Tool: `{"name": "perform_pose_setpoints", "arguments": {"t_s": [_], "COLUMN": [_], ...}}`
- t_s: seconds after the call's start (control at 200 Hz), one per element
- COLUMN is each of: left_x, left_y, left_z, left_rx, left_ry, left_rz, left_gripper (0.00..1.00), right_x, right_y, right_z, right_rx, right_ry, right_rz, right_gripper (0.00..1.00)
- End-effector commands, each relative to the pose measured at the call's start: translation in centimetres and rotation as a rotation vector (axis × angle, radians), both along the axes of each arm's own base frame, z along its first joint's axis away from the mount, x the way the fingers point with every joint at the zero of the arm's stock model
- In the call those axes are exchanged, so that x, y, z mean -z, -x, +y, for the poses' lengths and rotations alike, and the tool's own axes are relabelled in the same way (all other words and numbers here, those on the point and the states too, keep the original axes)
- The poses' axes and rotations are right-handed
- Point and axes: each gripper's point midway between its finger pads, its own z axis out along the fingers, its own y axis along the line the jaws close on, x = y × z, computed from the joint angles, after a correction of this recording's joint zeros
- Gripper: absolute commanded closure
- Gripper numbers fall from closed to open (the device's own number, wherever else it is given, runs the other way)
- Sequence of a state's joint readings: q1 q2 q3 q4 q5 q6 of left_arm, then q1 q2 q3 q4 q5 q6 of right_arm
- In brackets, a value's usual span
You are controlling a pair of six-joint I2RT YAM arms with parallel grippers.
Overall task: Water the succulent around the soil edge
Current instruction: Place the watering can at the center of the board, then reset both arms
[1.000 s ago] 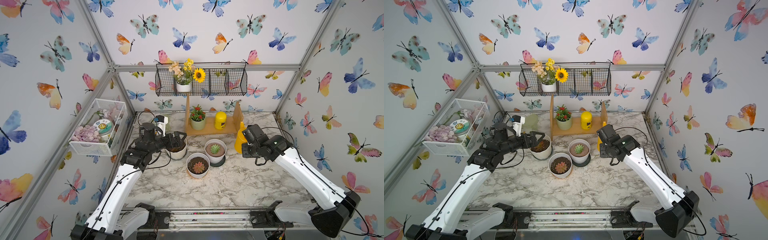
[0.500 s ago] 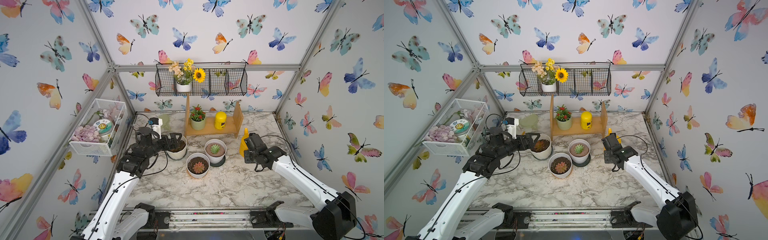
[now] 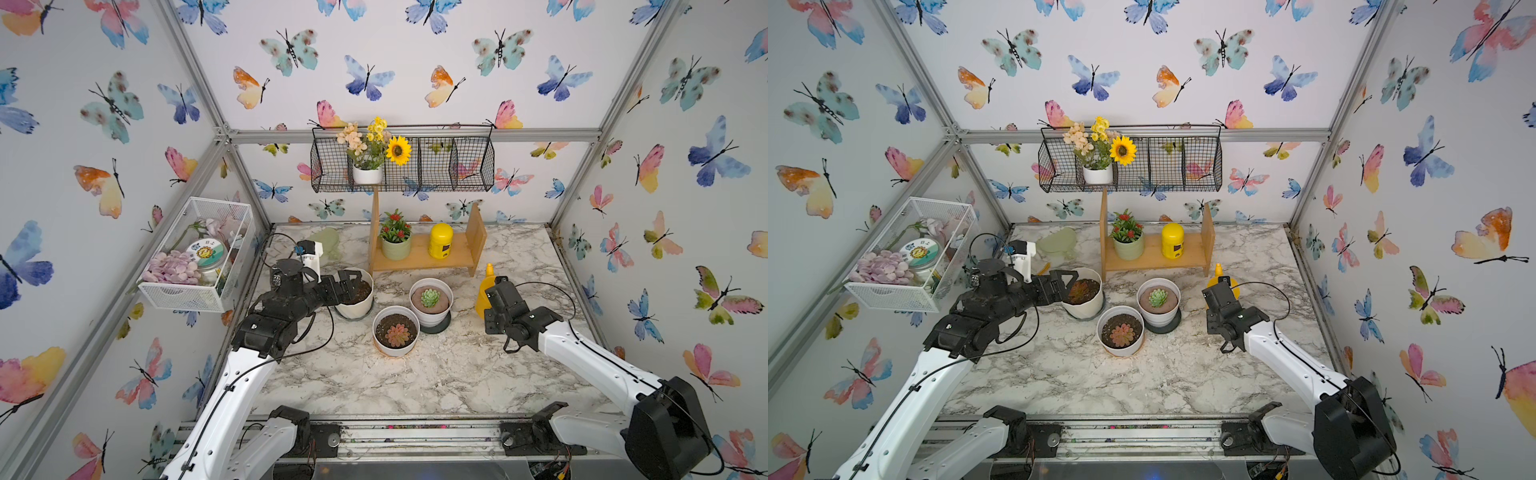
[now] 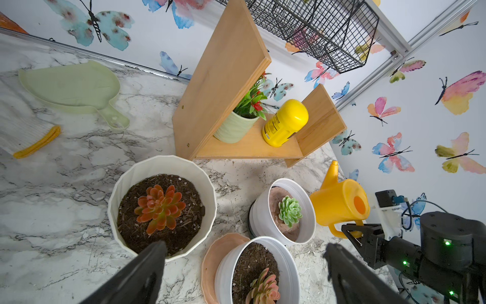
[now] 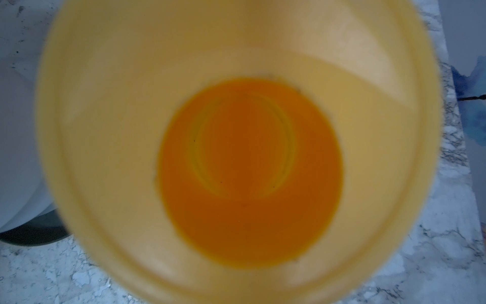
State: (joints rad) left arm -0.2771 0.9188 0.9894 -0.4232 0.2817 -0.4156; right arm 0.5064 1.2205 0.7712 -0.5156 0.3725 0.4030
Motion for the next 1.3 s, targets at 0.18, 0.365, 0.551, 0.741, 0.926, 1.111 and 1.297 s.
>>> {"name": "perform_pose_setpoints", "arguments": {"t_s": [0.18,0.365,0.551,0.741,0.926,1.111,1.297], "left_x": [0.4,0.2,0.6,1.0,1.4,1.3,0.6], "left_y": [0.3,0.1,0.1,0.1,0.0,-0.3,-0.4], "left_z": [0.3,0.3,0.3,0.2,0.7,2.3,4.8], "left_rx": [-0.026,-0.034,-0.031,-0.025,-0.042,-0.113,-0.229], "left_ry": [0.001,-0.006,-0.014,-0.023,-0.05,-0.114,-0.179], "left_rz": [0.015,0.011,0.021,0.033,0.033,-0.004,-0.108], "left_gripper": [0.01,0.01,0.01,0.01,0.01,0.02,0.02], "right_x": [1.3,2.1,3.0,3.3,2.8,1.3,-1.4], "right_y": [-0.9,-0.5,-0.2,0.0,0.4,0.7,1.1], "right_z": [0.6,0.7,0.9,0.8,0.4,-0.6,-2.4], "right_rx": [0.031,0.033,0.017,0.032,0.064,0.107,0.185], "right_ry": [-0.063,-0.074,-0.068,-0.063,-0.077,-0.077,-0.057], "right_rz": [-0.016,0.007,0.042,0.065,0.048,-0.002,-0.071], "right_gripper": [0.98,0.96,0.84,0.73,0.54,0.16,0.02]}}
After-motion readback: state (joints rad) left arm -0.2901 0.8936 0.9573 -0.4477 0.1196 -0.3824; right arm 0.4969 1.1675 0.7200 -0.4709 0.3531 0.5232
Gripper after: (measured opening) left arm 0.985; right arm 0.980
